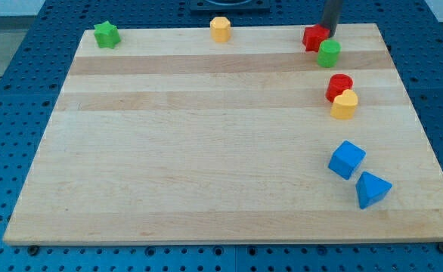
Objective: Move the red star towards the center
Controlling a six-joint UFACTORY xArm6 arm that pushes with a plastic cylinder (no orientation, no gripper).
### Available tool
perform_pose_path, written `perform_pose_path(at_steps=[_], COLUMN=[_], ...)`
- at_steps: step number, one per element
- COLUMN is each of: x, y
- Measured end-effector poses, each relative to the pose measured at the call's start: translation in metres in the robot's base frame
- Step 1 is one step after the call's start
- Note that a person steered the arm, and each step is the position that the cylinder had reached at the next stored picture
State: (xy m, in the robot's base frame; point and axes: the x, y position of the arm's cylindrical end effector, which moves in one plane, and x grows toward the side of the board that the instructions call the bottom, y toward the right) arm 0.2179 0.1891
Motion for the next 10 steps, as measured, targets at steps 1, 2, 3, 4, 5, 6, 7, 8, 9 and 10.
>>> perform_pose_path(at_steps=[1,2,3,4,5,6,7,8,9,10], x=[0.000,0.006,0.022,0.023,0.016,-0.002,-0.008,-0.006,0.008,0.038], y=[0.014,0.041,0.053,0.044,0.009,-0.012,-0.038,-0.059,-0.073,-0.084])
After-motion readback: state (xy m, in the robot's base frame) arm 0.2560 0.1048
